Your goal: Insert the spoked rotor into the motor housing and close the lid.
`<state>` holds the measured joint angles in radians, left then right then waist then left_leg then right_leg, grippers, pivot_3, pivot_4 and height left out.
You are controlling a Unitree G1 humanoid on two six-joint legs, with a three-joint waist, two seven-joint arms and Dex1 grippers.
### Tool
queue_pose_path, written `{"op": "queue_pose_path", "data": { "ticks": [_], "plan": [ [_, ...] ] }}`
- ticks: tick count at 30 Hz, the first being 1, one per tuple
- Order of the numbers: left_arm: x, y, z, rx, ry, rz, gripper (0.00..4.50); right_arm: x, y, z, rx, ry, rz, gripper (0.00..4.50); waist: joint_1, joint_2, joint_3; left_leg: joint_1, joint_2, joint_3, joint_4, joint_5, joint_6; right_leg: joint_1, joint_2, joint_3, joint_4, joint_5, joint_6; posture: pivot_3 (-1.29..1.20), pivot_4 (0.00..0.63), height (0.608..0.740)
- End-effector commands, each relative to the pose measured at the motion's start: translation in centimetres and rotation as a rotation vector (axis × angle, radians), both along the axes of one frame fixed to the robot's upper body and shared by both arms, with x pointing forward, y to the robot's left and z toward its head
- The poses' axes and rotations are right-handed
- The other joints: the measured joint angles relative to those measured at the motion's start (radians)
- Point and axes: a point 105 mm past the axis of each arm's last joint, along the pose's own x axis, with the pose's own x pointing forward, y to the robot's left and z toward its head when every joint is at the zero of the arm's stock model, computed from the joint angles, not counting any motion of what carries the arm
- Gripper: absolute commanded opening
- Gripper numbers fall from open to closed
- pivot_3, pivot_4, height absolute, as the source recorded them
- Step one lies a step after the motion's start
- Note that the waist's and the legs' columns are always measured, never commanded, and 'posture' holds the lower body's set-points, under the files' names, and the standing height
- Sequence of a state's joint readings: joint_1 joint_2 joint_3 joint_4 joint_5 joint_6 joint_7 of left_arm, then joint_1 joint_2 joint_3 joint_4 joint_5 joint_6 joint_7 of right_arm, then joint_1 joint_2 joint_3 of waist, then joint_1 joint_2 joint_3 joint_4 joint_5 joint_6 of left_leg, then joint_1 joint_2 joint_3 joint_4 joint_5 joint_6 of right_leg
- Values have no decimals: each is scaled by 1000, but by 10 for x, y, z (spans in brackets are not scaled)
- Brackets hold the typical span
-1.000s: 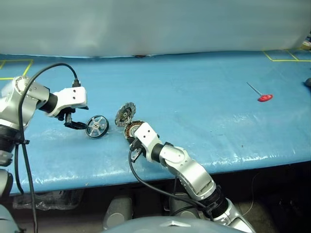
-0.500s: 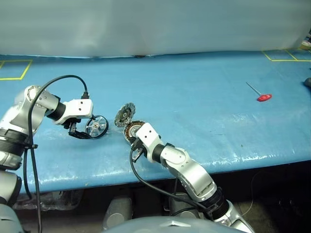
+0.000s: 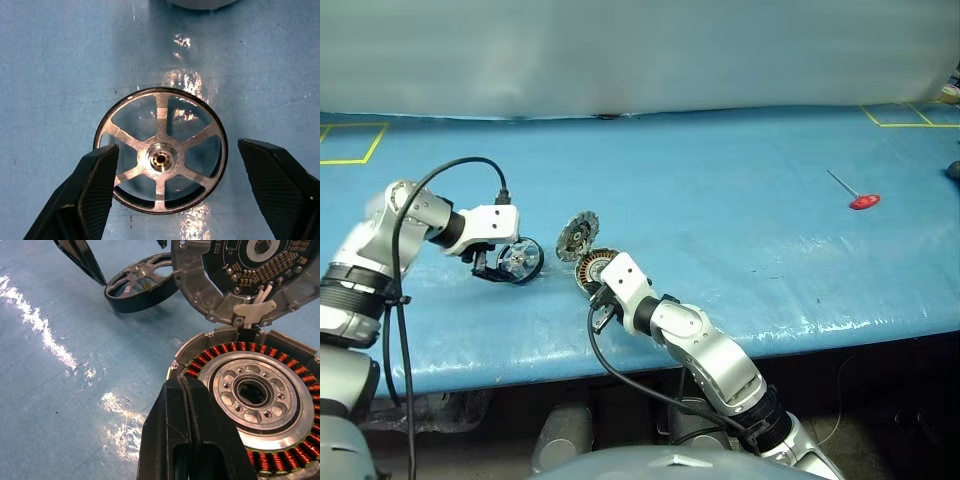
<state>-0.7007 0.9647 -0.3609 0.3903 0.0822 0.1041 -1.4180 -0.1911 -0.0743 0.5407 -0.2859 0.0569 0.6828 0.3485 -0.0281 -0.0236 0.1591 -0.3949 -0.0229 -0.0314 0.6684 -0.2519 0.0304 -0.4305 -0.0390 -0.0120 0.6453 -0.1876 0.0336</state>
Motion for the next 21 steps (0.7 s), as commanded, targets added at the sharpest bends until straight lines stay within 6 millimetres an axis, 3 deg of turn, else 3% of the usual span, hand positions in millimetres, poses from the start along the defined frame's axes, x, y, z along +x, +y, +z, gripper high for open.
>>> {"op": "queue_pose_path", "data": {
  "ticks": [1, 21],
  "plan": [
    [8, 8, 17, 6, -59, 46, 4145, 1, 1, 11, 29, -36, -3, 0, 0, 0, 0, 0, 0, 0, 0, 0, 0, 0, 0, 0, 0, 0, 0, 0, 150, 740],
    [7, 3, 0, 6, -15, 46, 4145, 0, -2, 10, 22, -33, -14, 0, 0, 0, 0, 0, 0, 0, 0, 0, 0, 0, 0, 0, 0, 0, 0, 0, 150, 740]
  ]
}}
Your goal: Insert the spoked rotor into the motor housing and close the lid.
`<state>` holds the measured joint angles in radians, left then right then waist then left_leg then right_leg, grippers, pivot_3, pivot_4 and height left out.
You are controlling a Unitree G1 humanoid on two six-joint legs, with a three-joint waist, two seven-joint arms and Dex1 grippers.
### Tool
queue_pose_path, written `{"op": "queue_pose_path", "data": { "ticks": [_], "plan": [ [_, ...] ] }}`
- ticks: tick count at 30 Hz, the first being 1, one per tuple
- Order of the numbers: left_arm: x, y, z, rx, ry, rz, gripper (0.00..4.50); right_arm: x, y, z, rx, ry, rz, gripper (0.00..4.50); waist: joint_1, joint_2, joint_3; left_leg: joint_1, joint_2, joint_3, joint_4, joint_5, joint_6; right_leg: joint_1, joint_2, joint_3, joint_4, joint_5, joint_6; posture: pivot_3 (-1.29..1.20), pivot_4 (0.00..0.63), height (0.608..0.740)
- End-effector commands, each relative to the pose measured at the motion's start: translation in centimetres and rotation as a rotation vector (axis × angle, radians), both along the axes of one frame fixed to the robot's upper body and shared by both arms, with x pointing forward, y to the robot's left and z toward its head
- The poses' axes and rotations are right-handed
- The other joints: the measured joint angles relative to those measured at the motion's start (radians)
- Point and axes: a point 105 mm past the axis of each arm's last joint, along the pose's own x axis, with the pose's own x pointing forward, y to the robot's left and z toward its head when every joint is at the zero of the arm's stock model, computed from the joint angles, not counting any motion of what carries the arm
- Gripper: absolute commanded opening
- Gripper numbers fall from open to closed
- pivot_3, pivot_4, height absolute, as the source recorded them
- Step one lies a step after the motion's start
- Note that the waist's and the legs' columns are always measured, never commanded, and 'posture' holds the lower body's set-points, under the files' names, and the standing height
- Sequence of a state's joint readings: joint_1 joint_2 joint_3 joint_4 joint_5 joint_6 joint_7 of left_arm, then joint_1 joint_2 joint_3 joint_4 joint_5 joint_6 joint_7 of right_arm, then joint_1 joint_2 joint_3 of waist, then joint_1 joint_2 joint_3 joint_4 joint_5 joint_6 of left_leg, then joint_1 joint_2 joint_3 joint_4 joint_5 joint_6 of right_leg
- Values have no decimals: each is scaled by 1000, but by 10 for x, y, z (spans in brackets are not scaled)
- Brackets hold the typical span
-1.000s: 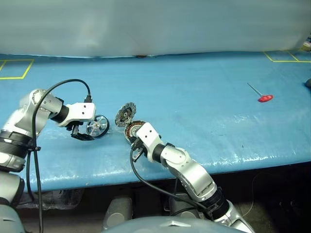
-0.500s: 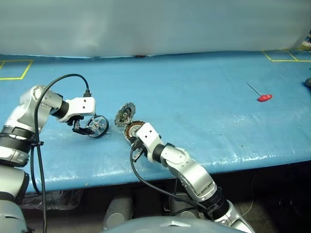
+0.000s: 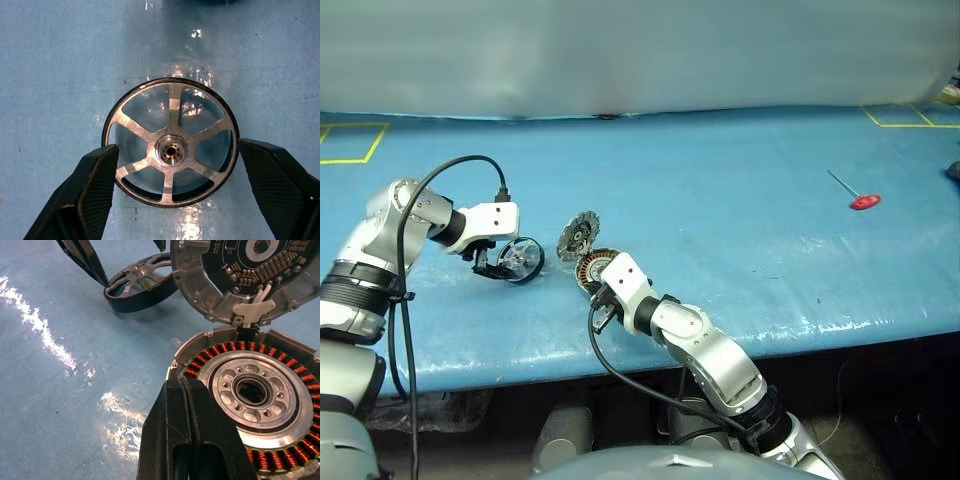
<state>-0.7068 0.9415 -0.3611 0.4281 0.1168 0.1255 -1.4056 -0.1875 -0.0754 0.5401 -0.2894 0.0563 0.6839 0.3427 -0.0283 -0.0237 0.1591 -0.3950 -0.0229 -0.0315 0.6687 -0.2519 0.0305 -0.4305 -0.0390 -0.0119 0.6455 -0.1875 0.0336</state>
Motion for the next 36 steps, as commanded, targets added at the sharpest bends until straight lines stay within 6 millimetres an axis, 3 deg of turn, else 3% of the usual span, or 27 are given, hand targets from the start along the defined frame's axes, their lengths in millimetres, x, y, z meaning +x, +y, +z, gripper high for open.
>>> {"op": "queue_pose_path", "data": {
  "ticks": [1, 20, 29, 36],
  "plan": [
    [3, 0, 6, 0, -23, 1, 4145, 0, -1, 10, 23, -33, -7, 0, 0, 0, 0, 0, 0, 0, 0, 0, 0, 0, 0, 0, 0, 0, 0, 0, 150, 740],
    [8, -3, -5, 18, -43, 3, 4145, -1, -2, 10, 18, -35, -11, 0, 1, 0, 0, 0, 0, 0, 0, 0, 0, 0, 0, 0, 0, 0, 0, 0, 150, 740],
    [8, -1, -3, 23, -42, 6, 1299, 0, -3, 11, 17, -35, -13, 0, 1, 0, 0, 0, 0, 0, 0, 0, 0, 0, 0, 0, 0, 0, 0, 0, 150, 740],
    [6, 3, 1, 38, -32, 13, 1288, 0, -2, 11, 18, -36, -11, 0, 0, 0, 0, 1, 0, 0, 0, 0, 0, 1, 0, 0, 0, 0, 0, 0, 150, 740]
  ]
}}
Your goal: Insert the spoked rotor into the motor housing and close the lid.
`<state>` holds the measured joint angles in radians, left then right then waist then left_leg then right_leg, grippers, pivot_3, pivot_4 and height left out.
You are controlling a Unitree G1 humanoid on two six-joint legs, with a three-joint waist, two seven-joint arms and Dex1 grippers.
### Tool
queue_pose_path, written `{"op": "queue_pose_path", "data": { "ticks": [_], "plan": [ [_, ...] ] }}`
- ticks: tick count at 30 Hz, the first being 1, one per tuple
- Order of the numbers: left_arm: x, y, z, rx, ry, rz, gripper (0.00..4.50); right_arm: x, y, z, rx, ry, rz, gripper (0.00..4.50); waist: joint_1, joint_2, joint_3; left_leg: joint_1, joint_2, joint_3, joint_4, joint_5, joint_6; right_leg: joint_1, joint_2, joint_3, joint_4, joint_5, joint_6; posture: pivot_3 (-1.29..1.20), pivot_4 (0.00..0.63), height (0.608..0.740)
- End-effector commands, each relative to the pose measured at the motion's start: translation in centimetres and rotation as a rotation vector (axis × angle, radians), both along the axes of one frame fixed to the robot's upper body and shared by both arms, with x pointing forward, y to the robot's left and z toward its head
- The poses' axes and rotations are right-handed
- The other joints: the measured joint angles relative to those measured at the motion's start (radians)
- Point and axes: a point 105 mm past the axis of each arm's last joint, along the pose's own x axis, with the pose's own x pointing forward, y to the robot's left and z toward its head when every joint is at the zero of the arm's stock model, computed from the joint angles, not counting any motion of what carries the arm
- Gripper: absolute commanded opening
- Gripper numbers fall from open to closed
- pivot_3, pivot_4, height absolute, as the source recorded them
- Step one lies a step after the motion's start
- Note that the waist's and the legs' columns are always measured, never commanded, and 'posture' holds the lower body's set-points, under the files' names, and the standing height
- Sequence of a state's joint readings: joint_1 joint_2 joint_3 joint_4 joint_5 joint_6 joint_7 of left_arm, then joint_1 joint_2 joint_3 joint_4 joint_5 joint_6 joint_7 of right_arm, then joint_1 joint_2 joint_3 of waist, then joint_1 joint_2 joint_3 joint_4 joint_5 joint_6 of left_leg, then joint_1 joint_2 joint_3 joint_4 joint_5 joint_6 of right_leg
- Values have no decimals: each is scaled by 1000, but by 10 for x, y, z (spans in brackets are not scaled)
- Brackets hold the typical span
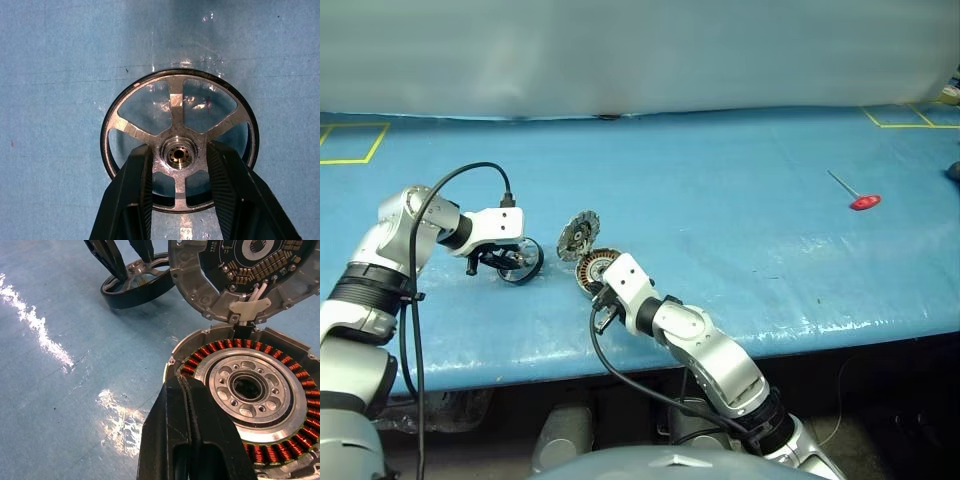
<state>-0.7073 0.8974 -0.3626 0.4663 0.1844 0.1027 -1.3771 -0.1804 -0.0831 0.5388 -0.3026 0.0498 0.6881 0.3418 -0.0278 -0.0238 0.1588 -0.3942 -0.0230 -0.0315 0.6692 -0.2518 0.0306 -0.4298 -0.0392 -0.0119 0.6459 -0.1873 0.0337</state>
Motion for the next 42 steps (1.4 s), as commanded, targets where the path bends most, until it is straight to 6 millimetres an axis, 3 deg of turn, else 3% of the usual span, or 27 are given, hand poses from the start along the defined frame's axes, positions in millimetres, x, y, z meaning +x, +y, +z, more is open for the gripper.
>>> {"op": "queue_pose_path", "data": {
  "ticks": [1, 7, 13, 21, 29, 33, 42],
  "plan": [
    [-1, 6, 14, 12, -12, 9, 1288, 1, 1, 11, 26, -31, -4, 0, -2, 0, 0, 0, 0, 0, 0, 0, 0, 0, 0, 0, 0, 0, 0, 0, 150, 740],
    [-16, 14, 37, 62, 70, -22, 1288, 2, 0, 12, 20, -39, 5, 0, -8, 0, 0, -1, 0, 0, 0, 0, 0, -1, 0, 0, 0, 0, 0, 0, 150, 740],
    [-18, 8, 62, 78, 11, -60, 1288, 5, -6, 11, 6, -42, -1, 0, -2, 0, 0, -1, 0, 0, 0, 0, 0, 0, 0, 0, 0, 0, 0, 0, 150, 740],
    [-25, -36, 107, -17, -137, -214, 1288, 7, -19, 6, -33, -37, -8, 0, 0, 0, 0, -1, 0, 0, 0, 0, 1, 0, 0, 0, -1, 0, 0, 0, 150, 740],
    [-22, -50, 148, 7, -323, -280, 1288, 7, -21, 5, -43, -34, -5, 0, -5, 0, 0, -1, 0, 1, 1, 0, 1, 0, 1, 0, -1, 0, 0, 0, 150, 740],
    [-17, -71, 167, -90, -456, -319, 1288, 4, -20, 3, -51, -30, 15, 0, -2, 0, 0, -1, 1, 0, 1, 0, 1, 0, 1, 0, -1, 0, 0, 0, 150, 740],
    [-5, -112, 165, -303, -588, -246, 1288, 10, -47, 14, -16, -74, 6, 0, 2, 0, 0, -1, 0, 1, 6, -1, 3, 2, 1, 1, -1, 1, 3, 0, 150, 740]
  ]
}}
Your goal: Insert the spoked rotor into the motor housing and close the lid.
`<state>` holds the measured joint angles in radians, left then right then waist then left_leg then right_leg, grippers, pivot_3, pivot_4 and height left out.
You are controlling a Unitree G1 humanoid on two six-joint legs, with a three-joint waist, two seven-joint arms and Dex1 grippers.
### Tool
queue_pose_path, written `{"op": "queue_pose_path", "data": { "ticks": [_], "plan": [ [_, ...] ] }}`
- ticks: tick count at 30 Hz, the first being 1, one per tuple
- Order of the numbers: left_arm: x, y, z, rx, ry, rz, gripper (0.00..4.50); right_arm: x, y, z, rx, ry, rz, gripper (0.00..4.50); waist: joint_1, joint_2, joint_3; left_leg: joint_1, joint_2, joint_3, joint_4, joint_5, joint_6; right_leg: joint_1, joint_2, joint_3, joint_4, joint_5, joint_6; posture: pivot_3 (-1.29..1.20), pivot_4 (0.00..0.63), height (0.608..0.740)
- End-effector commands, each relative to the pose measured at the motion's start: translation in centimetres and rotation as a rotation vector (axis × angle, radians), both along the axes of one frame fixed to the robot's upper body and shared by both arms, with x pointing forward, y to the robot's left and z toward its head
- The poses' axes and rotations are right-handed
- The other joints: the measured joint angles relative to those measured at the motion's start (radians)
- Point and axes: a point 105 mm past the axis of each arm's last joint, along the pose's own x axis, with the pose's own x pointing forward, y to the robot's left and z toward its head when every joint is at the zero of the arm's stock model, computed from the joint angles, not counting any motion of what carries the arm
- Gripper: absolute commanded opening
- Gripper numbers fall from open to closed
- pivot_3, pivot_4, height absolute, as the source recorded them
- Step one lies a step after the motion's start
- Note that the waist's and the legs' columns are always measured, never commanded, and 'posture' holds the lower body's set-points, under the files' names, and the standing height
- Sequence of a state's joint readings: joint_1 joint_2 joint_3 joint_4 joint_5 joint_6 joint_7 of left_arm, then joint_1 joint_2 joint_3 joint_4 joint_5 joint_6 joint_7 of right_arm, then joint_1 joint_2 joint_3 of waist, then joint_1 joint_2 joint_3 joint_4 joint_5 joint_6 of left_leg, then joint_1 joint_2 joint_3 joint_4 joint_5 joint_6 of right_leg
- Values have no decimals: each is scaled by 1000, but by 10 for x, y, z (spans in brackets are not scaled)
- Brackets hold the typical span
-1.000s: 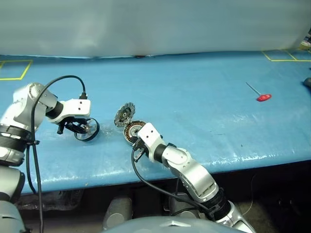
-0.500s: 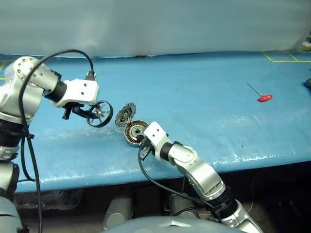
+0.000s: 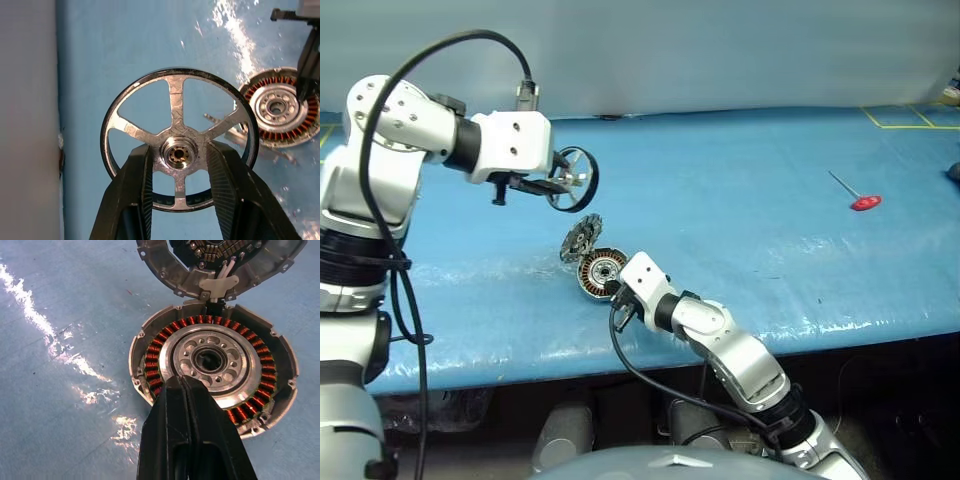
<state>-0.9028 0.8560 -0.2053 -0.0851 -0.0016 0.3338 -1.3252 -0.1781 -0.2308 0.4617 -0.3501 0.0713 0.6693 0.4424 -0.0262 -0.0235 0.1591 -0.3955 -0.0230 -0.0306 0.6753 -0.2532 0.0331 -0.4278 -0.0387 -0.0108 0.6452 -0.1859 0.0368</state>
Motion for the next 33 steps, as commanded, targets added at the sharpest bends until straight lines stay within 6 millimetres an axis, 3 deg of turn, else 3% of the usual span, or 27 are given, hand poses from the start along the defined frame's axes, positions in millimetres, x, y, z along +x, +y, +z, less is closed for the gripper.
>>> {"op": "queue_pose_path", "data": {
  "ticks": [1, 8, 15, 26, 33],
  "plan": [
    [3, -8, 11, -118, -80, 76, 1288, 4, -14, 17, 69, -47, -20, 0, 0, 0, 0, 0, 0, 0, 0, 0, 0, 0, 0, 0, 0, 0, 0, 0, 150, 740],
    [-11, -26, -6, -262, -78, 164, 1288, 11, -45, 22, 120, -88, -70, 0, -1, 0, 0, 0, 0, 2, 2, -1, 1, 0, 0, 2, 0, 1, 1, 0, 150, 740],
    [-30, -35, -30, -372, -33, 278, 1288, 16, -57, 29, 201, -155, -105, 0, 3, 1, 1, 1, 1, 3, 2, -1, 1, 0, 0, 3, 0, 1, 1, 0, 150, 740],
    [-53, -33, -87, -449, 112, 408, 1288, 15, -55, 27, 217, -144, -26, 0, 13, 1, 1, 2, 1, 4, 3, -1, 2, 1, 0, 5, 0, 0, -3, 0, 150, 740],
    [-51, -25, -105, -430, 158, 449, 1288, 16, -49, 23, 204, -126, 21, 0, 16, 1, 1, 2, 1, 5, 4, -1, 2, 1, 0, 5, 0, 0, -4, 0, 150, 740]
  ]
}}
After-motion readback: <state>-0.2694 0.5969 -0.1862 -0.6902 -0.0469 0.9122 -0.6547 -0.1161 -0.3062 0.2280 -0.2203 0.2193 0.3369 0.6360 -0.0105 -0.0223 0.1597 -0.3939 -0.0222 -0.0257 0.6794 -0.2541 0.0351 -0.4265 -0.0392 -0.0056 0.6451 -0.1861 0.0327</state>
